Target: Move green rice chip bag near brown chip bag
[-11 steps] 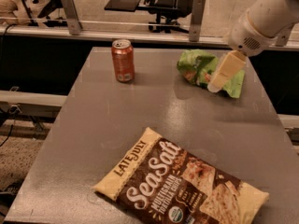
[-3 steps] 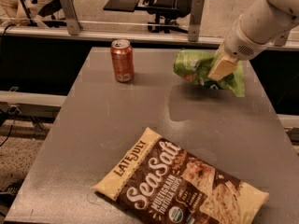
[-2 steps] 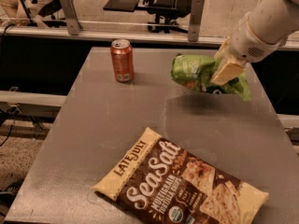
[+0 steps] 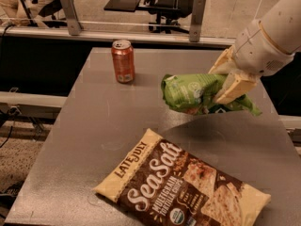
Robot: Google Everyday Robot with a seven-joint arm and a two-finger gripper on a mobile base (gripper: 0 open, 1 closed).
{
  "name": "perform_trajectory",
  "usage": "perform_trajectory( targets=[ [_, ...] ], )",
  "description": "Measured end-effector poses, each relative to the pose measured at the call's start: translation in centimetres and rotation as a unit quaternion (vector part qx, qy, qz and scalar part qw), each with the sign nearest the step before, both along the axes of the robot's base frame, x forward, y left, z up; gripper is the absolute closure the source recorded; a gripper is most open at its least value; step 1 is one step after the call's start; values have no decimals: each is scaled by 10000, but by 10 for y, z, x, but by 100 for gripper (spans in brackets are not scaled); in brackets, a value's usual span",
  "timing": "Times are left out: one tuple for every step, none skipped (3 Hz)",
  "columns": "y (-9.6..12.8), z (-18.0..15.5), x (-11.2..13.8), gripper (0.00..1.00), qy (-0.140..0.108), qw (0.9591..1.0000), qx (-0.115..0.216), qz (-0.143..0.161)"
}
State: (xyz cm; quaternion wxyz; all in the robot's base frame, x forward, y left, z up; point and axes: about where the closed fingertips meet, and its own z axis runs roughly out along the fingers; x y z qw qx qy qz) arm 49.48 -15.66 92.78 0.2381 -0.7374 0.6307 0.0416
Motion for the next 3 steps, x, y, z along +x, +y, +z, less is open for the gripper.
perform_trajectory(
  targets=[
    [13, -3, -26, 83, 149, 9978, 111, 641],
    [28, -11, -39, 59, 328, 9940, 276, 1011],
    [29, -10, -38, 28, 298, 9941, 270, 1009]
  ],
)
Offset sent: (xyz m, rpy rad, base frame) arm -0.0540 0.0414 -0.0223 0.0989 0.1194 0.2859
